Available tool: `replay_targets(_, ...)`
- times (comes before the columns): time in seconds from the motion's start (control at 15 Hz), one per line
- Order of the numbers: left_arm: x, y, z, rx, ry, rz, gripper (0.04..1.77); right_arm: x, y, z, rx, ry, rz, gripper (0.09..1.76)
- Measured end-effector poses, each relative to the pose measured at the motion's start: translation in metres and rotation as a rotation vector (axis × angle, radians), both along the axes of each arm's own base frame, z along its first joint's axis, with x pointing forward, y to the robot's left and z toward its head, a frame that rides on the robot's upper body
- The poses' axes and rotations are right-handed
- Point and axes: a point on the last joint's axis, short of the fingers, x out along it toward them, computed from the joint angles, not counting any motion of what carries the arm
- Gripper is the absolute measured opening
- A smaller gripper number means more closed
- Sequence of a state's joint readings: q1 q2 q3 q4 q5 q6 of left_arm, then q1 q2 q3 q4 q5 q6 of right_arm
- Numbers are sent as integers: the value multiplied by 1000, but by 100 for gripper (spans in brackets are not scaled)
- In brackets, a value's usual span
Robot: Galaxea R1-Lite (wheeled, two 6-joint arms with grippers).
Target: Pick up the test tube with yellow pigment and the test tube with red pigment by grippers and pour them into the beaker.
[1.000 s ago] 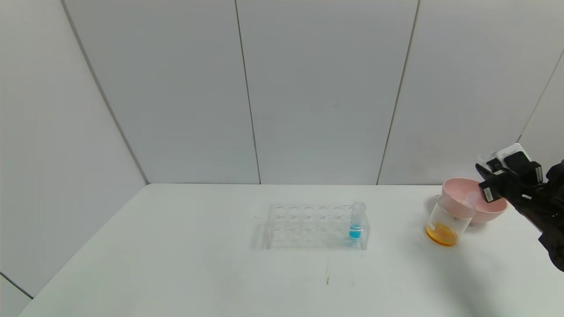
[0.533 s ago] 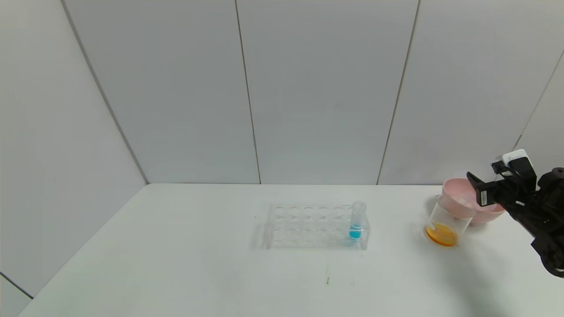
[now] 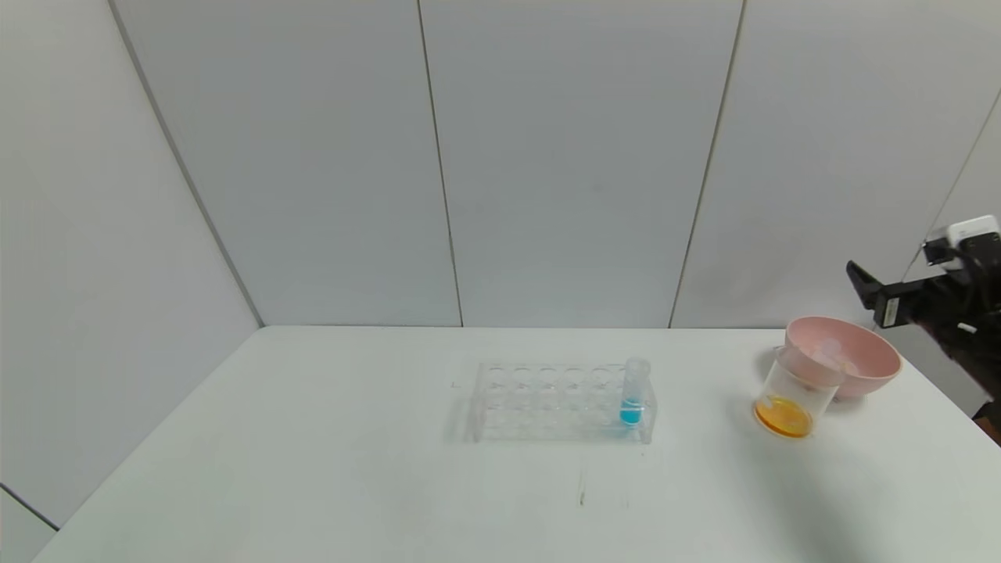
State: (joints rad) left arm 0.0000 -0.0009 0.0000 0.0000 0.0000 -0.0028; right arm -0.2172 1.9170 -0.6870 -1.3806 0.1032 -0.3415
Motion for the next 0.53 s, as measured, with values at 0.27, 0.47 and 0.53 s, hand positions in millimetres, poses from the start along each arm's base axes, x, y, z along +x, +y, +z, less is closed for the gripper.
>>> replay_targets(0.27,0,0,0,0,0,0,176,-65,13,80,105,-75,-22,156)
replay_targets(0.47,0,0,0,0,0,0,176,-152,33,125,247,-36,-17,161)
replay_targets(0.53,0,0,0,0,0,0,176,-188,42,135,292,-27,-9,162)
